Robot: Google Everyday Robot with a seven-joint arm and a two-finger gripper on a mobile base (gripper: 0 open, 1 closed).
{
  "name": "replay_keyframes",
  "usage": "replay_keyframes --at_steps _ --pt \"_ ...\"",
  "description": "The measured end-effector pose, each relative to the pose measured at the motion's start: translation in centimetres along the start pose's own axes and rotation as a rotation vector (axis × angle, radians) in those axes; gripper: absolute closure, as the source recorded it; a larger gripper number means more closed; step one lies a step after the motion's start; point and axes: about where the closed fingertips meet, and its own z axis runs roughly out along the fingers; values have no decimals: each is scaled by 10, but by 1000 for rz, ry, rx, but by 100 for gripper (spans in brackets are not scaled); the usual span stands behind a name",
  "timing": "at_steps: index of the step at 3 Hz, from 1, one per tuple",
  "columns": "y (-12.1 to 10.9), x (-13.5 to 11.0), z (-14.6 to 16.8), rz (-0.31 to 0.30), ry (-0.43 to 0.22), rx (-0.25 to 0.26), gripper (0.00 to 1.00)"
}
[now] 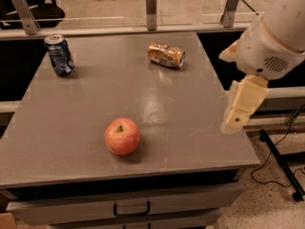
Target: Pick apple
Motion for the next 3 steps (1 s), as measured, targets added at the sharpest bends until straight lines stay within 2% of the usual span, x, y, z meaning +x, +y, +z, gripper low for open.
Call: replay_keyframes --at_steps 1,2,3 --pt "13 -81 51 -87 -171 -104 0" --pt "13 -81 51 -87 -172 -104 0" --pt "20 -86 68 -90 -234 -138 0"
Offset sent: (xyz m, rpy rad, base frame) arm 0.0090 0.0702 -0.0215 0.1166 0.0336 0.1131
